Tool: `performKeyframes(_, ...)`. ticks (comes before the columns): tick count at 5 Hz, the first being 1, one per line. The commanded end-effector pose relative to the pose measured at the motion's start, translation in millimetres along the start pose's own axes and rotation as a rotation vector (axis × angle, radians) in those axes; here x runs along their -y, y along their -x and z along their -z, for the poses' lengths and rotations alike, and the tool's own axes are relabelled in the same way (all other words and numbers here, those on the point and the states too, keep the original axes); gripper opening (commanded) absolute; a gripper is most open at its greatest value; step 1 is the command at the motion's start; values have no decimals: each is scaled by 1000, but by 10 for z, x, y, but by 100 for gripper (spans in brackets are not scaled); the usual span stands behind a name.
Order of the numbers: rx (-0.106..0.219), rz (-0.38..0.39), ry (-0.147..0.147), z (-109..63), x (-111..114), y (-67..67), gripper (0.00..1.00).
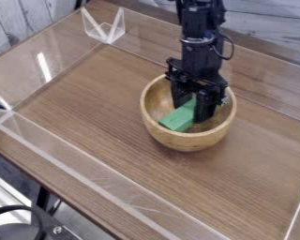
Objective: Put the green block in the brown bowl
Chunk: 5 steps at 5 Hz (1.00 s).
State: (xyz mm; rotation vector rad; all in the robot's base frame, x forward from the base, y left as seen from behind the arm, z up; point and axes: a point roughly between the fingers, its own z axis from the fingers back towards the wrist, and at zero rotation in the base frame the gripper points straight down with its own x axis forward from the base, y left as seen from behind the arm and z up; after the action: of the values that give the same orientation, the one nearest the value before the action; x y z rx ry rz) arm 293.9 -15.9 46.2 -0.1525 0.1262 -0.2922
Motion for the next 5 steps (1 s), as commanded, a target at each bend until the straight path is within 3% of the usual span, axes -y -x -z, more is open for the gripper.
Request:
performKeyframes(1,95,4,-30,-286,-25,-110,0)
performKeyframes(3,104,-6,-31,-329,-39,-113,0)
performKeyframes(4,103,-11,-31,-356,-39,-111,100)
performKeyframes(5,132,-24,-38,-514,-42,-77,100)
